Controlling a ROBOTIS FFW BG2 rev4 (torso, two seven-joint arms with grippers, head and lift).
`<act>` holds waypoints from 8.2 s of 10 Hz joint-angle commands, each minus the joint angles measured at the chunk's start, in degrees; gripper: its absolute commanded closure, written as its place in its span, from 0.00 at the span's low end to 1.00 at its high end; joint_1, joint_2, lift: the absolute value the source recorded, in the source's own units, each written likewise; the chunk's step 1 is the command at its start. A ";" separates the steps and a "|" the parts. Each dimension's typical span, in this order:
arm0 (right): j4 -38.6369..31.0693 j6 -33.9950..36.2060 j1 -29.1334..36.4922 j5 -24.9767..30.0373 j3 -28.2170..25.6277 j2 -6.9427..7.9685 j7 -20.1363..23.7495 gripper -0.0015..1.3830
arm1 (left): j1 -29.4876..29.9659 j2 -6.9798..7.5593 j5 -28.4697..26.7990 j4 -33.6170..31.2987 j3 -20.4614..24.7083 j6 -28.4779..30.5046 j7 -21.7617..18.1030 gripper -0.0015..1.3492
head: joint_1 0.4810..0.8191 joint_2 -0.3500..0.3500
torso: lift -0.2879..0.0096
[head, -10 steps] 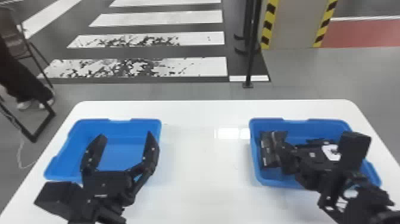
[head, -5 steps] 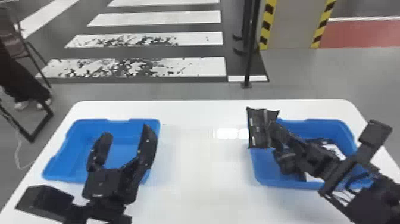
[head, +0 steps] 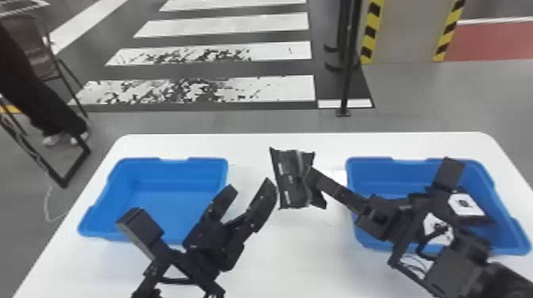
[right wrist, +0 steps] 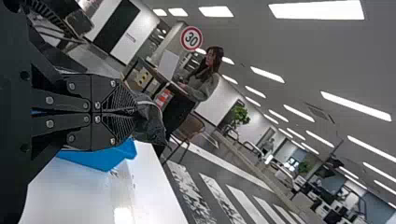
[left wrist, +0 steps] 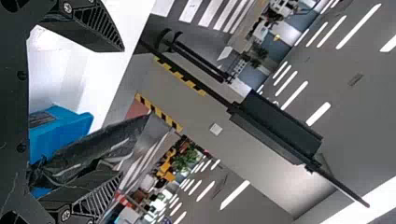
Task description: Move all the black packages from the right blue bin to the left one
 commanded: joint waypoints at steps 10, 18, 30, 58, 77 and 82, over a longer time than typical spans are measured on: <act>3.29 0.01 -2.89 -3.66 7.55 -1.16 0.60 0.87 | -0.98 0.06 3.34 0.00 -0.14 3.08 -0.54 0.90 | 0.63 0.76 | 0.52; 3.29 -5.61 -0.79 2.63 3.21 -0.81 2.18 0.09 | -9.42 -3.01 -35.74 12.65 17.22 -8.03 9.66 0.90 | 0.63 1.00 | 0.52; -30.04 35.87 14.40 47.07 -23.99 2.53 -13.99 0.15 | 2.68 -1.96 -21.23 1.82 5.91 -21.25 6.49 0.16 | 0.63 0.49 | 0.52; -4.73 23.92 0.34 37.48 -16.10 1.83 -13.02 0.10 | 1.83 -1.08 -17.57 2.53 3.28 -23.78 5.70 0.16 | 0.63 0.51 | 0.52; 0.90 10.56 1.46 18.05 -18.84 1.65 2.62 0.86 | 0.85 -0.64 -10.03 3.09 0.20 -25.75 5.52 0.16 | 0.63 0.53 | 0.52; 4.41 10.56 -6.27 3.54 -2.96 -2.13 12.38 0.86 | -2.95 0.68 2.65 1.54 -3.69 -15.62 -0.80 0.16 | 0.63 0.69 | 0.52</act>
